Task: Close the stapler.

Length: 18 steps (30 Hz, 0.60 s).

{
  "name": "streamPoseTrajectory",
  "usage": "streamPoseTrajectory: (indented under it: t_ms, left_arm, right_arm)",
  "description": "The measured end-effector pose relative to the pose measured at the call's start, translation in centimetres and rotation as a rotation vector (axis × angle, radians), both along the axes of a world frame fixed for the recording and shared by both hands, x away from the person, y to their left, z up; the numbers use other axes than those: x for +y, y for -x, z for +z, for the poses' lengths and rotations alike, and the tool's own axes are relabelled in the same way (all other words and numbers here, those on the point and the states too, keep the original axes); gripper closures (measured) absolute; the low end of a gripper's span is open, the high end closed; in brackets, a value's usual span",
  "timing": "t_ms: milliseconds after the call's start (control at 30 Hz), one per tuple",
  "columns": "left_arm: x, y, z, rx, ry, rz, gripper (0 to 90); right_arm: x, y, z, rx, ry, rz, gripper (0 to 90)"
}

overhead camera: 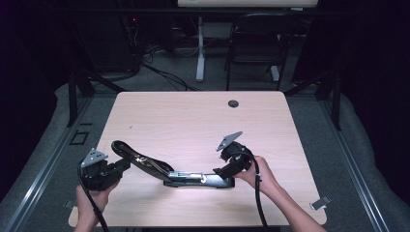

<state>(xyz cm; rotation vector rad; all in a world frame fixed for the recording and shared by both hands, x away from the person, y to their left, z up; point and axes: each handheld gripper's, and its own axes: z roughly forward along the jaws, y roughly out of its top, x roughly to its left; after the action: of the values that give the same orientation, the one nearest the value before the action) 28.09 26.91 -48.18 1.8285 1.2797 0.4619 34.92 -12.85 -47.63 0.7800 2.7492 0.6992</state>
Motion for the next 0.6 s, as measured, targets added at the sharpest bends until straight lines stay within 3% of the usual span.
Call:
streamPoseTrajectory:
  t_ms: [100,133,167,467,500,600]
  left_arm:
    - [0.0,0.0,0.1,-0.006,0.002,-0.001,78.8]
    - [0.0,0.1,0.1,-0.012,0.006,-0.001,78.9]
    - [-0.1,0.1,0.1,-0.021,0.013,0.006,79.0]
    - [-1.1,0.0,0.4,-0.068,0.037,-0.03,79.5]
    - [-1.3,0.0,0.5,-0.074,0.044,-0.034,80.2]
    - [-1.7,-0.1,0.5,-0.085,0.056,-0.044,80.4]
  right_arm:
    - [0.2,0.0,0.0,0.0,-0.025,0.011,27.2]
    - [0.5,0.0,-0.8,-0.052,-0.134,0.007,27.2]
    - [0.5,0.0,-0.8,-0.052,-0.143,0.006,27.2]
    - [0.9,0.1,-0.3,-0.069,-0.133,-0.004,29.6]
    - [1.0,0.3,-0.1,-0.087,-0.096,-0.027,32.6]
    - [1.2,0.4,0.3,-0.103,-0.087,-0.035,40.2]
